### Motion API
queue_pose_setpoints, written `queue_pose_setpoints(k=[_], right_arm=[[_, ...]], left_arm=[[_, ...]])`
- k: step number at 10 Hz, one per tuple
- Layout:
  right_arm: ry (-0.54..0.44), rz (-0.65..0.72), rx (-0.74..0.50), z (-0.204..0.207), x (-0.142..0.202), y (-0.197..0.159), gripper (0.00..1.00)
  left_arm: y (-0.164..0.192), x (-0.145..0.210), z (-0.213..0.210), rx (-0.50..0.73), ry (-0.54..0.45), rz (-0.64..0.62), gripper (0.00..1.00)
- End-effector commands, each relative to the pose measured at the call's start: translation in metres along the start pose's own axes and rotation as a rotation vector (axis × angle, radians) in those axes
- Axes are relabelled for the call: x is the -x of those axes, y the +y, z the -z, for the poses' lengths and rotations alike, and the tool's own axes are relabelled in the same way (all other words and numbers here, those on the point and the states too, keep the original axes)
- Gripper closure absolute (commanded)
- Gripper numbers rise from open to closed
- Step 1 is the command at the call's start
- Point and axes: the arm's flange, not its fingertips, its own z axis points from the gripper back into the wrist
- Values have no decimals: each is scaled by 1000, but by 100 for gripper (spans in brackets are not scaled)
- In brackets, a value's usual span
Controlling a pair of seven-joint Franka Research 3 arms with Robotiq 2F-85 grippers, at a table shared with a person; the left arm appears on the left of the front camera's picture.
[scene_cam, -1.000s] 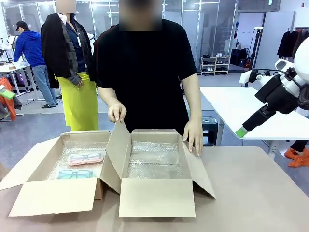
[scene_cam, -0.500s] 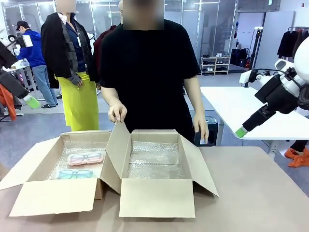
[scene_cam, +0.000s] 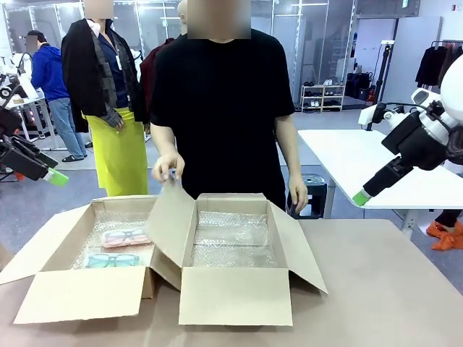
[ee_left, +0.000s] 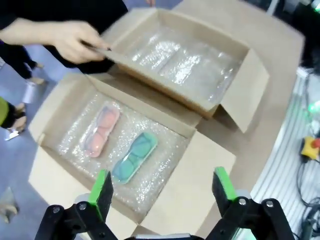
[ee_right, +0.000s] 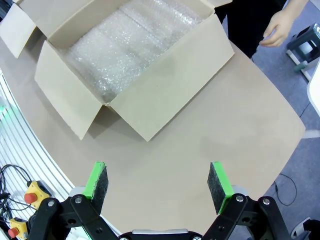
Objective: Pack the glasses set securely to prepare it for shipping.
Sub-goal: Position the Package Box on the left side of the table.
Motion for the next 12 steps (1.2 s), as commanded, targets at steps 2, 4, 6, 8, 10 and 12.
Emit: queue_pose_setpoints(k=[2, 4, 6, 8, 10, 12], right_arm=[[-1, 13, 12, -1, -3, 2, 0], [-1, 13, 12, -1, -3, 2, 0], [-1, 13, 12, -1, -3, 2, 0], [-1, 13, 12, -1, -3, 2, 0], [-1, 13, 12, -1, -3, 2, 0], [-1, 13, 12, -1, -3, 2, 0]], left_arm=[[0, -13, -6, -3, 38, 15, 0], [0, -13, -6, -3, 38, 15, 0], [0, -13, -6, -3, 38, 15, 0], [0, -13, -6, -3, 38, 15, 0], [0, -13, -6, -3, 38, 15, 0], [0, -13, -6, -3, 38, 15, 0]])
